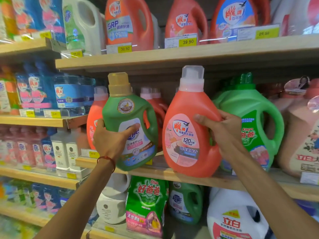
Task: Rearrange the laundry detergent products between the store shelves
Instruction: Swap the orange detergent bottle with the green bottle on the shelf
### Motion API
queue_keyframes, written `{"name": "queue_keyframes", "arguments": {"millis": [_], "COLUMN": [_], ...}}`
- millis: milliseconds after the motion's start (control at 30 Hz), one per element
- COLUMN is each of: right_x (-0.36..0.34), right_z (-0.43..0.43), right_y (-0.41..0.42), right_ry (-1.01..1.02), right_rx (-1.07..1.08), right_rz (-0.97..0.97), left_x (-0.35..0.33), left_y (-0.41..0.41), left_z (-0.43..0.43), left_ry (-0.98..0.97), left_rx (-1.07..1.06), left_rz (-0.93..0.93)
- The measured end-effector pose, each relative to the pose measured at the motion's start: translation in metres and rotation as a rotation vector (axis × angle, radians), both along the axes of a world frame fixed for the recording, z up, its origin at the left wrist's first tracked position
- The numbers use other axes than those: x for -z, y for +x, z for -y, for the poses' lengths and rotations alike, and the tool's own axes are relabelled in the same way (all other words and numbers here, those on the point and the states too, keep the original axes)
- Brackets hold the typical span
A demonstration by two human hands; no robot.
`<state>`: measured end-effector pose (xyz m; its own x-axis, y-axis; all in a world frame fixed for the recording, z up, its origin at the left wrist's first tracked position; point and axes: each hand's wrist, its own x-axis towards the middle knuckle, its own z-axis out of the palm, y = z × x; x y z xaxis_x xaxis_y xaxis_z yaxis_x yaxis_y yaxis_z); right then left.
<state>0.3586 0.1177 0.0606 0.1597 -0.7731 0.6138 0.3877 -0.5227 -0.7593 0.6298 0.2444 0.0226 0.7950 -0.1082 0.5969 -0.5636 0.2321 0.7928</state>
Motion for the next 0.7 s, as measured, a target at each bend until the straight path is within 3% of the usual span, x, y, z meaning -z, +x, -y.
{"name": "queue_keyframes", "arguments": {"millis": [433,700], "right_x": [-0.004,0.019], "right_z": [0.045,0.084], "right_y": [0.042,0.061], "right_ry": [-0.301,-0.185], "right_rx": [0.045,-0.027], "right_rz": [-0.062,-0.144], "left_x": [0.002,0.002], "left_y": [0.000,-0.002], "left_z": [0.000,0.002], "left_ry": [-0.032,-0.016], "left_rx": [-0.007,-0.053], "left_rz": [0.014,0.029]}}
